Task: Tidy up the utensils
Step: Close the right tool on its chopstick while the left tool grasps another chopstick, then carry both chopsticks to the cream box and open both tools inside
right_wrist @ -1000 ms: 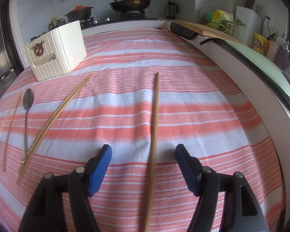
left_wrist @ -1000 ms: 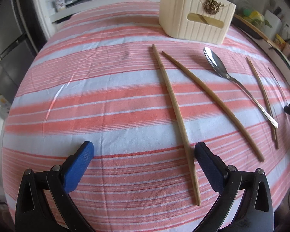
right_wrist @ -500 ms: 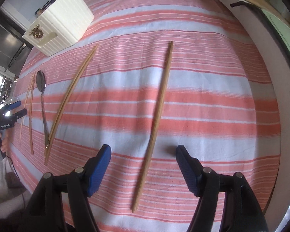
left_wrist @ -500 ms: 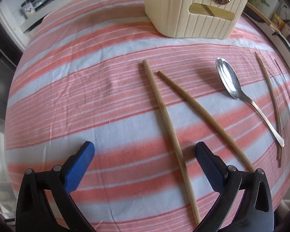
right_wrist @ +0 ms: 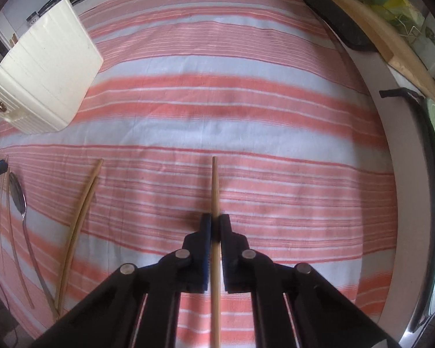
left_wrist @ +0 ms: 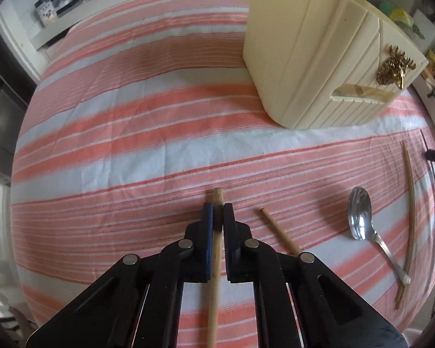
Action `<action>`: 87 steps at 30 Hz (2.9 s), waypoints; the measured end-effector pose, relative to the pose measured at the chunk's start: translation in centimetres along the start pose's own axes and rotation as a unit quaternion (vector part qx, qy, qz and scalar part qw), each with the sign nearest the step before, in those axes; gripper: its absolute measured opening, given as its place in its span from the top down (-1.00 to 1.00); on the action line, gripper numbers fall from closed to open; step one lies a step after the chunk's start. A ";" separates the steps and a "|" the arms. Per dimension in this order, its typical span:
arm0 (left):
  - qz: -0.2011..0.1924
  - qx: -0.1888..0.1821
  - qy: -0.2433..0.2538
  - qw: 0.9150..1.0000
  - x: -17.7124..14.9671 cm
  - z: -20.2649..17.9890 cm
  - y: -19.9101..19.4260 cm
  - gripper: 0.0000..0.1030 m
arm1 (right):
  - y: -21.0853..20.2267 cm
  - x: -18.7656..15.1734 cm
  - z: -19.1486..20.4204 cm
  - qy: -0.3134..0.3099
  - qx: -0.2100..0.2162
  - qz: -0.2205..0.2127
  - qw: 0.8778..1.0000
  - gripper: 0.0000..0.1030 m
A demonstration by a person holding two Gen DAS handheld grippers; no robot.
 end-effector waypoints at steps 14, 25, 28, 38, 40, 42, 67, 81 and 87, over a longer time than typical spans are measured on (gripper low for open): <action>-0.208 -0.089 -0.058 0.972 -4.6 4.3 -19.0 0.91 | -17.0 -5.0 5.4 -0.058 0.067 -0.207 0.974 0.88; -0.260 -0.089 -0.047 0.960 -7.3 5.6 -23.4 0.91 | -20.7 -7.1 9.3 -0.081 0.101 -0.214 0.968 0.88; -0.260 -0.091 -0.050 0.960 -7.6 5.9 -23.5 0.91 | -21.2 -7.5 9.7 -0.084 0.104 -0.213 0.968 0.88; -0.265 -0.096 -0.048 0.958 -7.6 5.6 -24.1 0.91 | -22.4 -8.1 10.6 -0.102 0.099 -0.204 0.969 0.88; -0.266 -0.099 -0.049 0.958 -7.7 5.6 -24.3 0.91 | -22.4 -8.1 10.5 -0.104 0.098 -0.198 0.970 0.88; -0.269 -0.100 -0.050 0.956 -7.8 5.7 -24.5 0.91 | -22.6 -8.2 10.5 -0.104 0.096 -0.196 0.970 0.88; -0.415 -0.101 -0.090 0.900 3.1 7.7 -33.7 0.91 | -28.1 0.8 14.2 -0.136 0.123 -0.321 0.929 0.88; -0.375 -0.110 -0.157 0.907 16.5 3.5 -23.9 0.91 | -21.7 14.6 19.3 -0.173 0.129 -0.275 0.937 0.88; -0.241 -0.140 -0.162 0.947 18.4 1.1 -14.0 0.91 | -12.8 18.2 19.8 -0.172 0.080 -0.116 0.975 0.88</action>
Point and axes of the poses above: each gripper's, at about its wrist camera, not at the fingertips, and y roughly the way its jaws point, z to its left, x to its top, the point moved 5 cm from there along y, roughly the way its jaws point, and after that the axes turned 11 degrees about x, right-handed, at the moved point
